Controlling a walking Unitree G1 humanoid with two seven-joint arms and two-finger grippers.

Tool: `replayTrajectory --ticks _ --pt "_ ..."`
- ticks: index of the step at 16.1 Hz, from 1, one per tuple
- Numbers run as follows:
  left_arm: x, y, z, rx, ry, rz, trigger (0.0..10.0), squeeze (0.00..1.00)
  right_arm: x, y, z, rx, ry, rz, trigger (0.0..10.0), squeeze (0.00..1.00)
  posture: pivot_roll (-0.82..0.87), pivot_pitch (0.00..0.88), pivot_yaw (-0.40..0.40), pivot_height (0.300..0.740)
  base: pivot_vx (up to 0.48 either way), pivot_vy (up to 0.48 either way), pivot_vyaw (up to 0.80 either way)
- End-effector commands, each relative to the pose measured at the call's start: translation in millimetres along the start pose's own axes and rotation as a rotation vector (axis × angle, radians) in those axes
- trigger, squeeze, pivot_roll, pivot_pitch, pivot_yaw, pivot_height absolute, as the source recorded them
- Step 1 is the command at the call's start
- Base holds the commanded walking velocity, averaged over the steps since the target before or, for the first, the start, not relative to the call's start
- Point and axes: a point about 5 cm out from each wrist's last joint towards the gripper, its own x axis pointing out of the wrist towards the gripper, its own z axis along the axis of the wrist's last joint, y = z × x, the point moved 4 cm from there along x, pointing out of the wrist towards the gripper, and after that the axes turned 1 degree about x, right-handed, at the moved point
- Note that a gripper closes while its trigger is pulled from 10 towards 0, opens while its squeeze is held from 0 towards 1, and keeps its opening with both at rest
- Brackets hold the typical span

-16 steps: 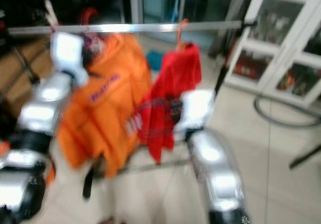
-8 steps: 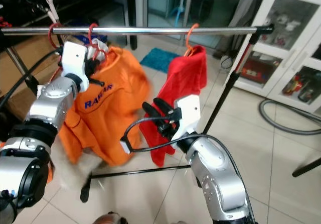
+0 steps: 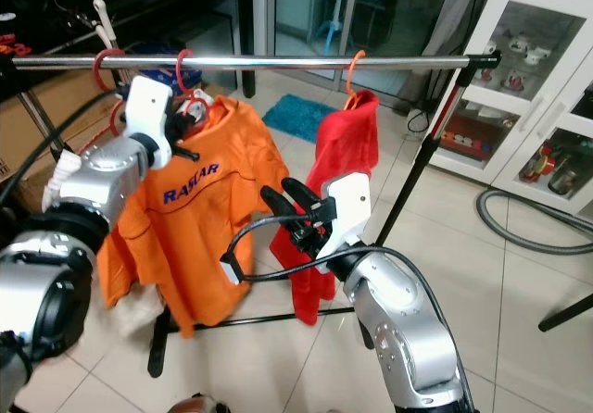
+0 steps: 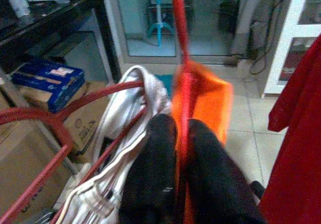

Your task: Hang hanger

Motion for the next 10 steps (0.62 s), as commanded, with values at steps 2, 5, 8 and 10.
replayTrajectory --ticks 2,5,8,10 --pt "0.7 3.0 6 -0.014 -0.023 0.018 10.0 1.0 3.3 0.4 7 -0.021 -0.011 0.002 10.0 0.0 0.0 0.012 0.0 0.74 0.0 0.0 0.0" --pt "-1.5 1.7 25 -0.034 -0.141 0.022 10.0 1.0 3.6 -4.5 12 -0.018 -0.044 -0.031 10.0 0.0 0.0 0.014 0.004 0.74 0.0 0.0 0.0" --pt "-47.1 0.7 27 -0.045 -0.33 0.135 10.0 0.0 -6.6 -20.6 16 0.012 -0.097 -0.174 10.0 0.0 0.0 0.015 0.016 0.74 0.0 0.0 0.0" --pt "-80.2 -6.5 18 -0.015 -0.349 0.243 10.0 0.0 -12.5 -29.3 12 0.0 -0.077 -0.236 10.0 0.0 0.0 0.013 0.008 0.74 0.0 0.0 0.0"
